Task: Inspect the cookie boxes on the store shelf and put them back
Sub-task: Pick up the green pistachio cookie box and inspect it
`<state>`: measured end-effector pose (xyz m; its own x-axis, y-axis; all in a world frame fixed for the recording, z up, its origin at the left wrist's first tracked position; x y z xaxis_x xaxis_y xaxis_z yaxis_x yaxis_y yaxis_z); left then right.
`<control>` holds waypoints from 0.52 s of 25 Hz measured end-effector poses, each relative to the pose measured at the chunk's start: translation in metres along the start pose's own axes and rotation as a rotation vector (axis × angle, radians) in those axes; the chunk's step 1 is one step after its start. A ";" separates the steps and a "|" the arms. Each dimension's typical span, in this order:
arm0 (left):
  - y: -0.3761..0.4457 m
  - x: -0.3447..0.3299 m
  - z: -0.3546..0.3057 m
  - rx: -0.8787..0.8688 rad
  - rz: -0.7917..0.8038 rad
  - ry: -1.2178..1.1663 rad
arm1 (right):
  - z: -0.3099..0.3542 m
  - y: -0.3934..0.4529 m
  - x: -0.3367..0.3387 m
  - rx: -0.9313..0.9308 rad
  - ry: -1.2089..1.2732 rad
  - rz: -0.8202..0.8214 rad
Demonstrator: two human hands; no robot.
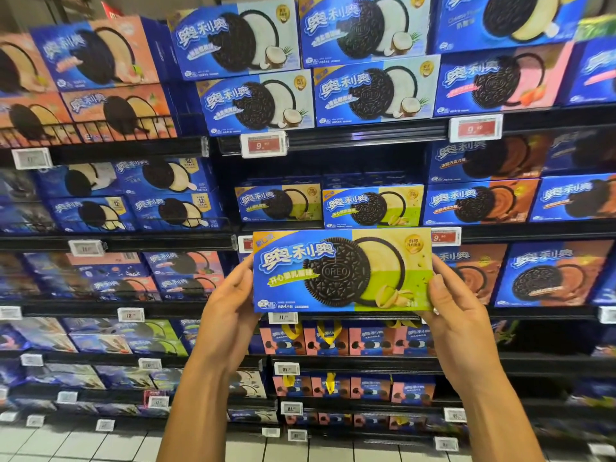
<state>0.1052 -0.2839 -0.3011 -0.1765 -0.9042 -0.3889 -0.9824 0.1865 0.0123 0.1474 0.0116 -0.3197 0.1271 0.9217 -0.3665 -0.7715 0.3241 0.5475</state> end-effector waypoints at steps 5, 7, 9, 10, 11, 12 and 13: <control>0.001 0.003 0.007 0.072 0.024 0.003 | 0.005 0.003 -0.002 -0.033 0.081 0.018; 0.003 0.007 0.009 0.087 0.000 -0.008 | 0.003 0.004 0.000 -0.074 0.131 0.009; 0.005 0.007 0.010 0.106 0.018 -0.068 | -0.001 0.004 0.002 -0.112 0.163 -0.011; 0.005 0.005 0.012 0.118 0.037 -0.101 | -0.003 0.004 0.002 -0.128 0.173 -0.020; 0.006 0.004 0.013 0.132 0.050 -0.125 | -0.005 0.003 0.001 -0.142 0.176 -0.028; 0.007 0.003 0.016 0.153 0.053 -0.135 | -0.006 0.003 0.000 -0.151 0.168 -0.030; 0.008 0.003 0.018 0.178 0.041 -0.133 | -0.007 0.002 -0.001 -0.158 0.151 -0.031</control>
<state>0.0979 -0.2783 -0.3193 -0.1945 -0.8380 -0.5099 -0.9462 0.2973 -0.1277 0.1414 0.0102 -0.3232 0.0665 0.8656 -0.4963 -0.8581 0.3034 0.4143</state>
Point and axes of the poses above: each hand's wrist, its own y-axis towards the middle knuckle, its own x-axis out of the back of the hand, z = x × y, the point moved 8 cm from there along y, towards the middle knuckle, and after that the axes turned 15 degrees about x, right-handed, at the moved point
